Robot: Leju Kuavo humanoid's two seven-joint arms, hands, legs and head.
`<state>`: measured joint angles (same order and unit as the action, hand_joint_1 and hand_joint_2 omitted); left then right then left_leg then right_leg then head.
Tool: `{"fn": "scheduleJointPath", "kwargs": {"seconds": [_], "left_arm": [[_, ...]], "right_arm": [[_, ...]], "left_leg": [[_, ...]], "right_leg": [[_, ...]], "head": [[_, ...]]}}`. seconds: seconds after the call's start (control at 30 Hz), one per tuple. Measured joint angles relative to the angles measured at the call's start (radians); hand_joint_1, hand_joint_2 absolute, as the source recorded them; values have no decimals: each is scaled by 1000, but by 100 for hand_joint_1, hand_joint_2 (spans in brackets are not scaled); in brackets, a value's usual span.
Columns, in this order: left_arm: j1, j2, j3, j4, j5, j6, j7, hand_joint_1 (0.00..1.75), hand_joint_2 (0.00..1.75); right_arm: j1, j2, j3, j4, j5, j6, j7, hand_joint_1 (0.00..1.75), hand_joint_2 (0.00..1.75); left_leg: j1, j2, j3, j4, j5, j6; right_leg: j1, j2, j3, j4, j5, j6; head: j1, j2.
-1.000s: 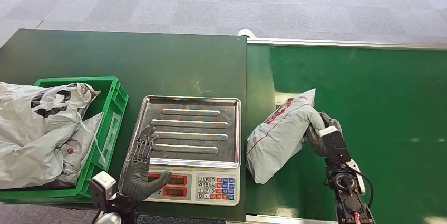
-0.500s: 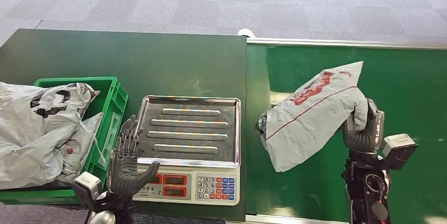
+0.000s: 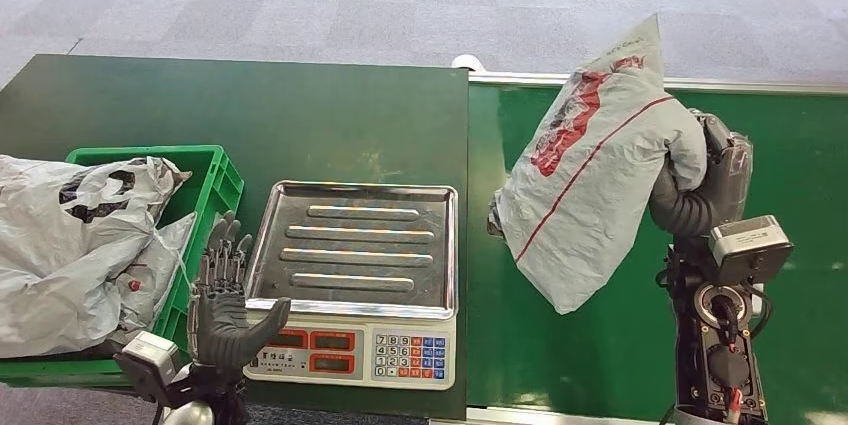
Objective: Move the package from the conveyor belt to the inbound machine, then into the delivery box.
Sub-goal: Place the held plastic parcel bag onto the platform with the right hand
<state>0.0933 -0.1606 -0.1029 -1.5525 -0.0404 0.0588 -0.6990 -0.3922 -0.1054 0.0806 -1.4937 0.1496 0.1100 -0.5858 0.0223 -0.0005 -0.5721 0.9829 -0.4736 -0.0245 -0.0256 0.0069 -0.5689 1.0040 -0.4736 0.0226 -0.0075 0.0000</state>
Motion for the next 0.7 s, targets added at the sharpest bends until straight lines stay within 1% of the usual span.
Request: {"fn": "scheduleJointPath", "kwargs": {"seconds": [0.07,0.2,0.3,0.43,0.7], "left_arm": [[-1,1,-1,-12,-3,15,0,0,175],[-3,1,-14,-20,-2,22,0,0,175],[-3,1,-17,-23,-1,25,0,0,175],[-3,1,-20,-24,-1,25,0,0,175],[-3,1,-21,-24,-1,25,0,0,175]], "right_arm": [[-43,-5,32,20,22,1,16,175,175],[-148,-4,115,114,63,5,41,175,175],[-193,1,153,163,69,5,44,175,175],[-218,4,176,195,70,5,44,175,175],[-237,6,194,228,71,4,44,175,175]], "left_leg": [[0,1,0,0,0,0],[0,1,1,0,0,0],[0,0,1,0,1,0],[0,0,0,0,1,0],[0,-1,-1,0,0,0]], "right_leg": [[0,0,0,0,0,0],[0,0,0,0,1,-1],[0,-1,0,0,1,0],[0,-1,0,0,0,0],[0,-1,-1,0,0,0]], "head": [[0,0],[0,0],[0,0],[0,0],[0,0]]}}
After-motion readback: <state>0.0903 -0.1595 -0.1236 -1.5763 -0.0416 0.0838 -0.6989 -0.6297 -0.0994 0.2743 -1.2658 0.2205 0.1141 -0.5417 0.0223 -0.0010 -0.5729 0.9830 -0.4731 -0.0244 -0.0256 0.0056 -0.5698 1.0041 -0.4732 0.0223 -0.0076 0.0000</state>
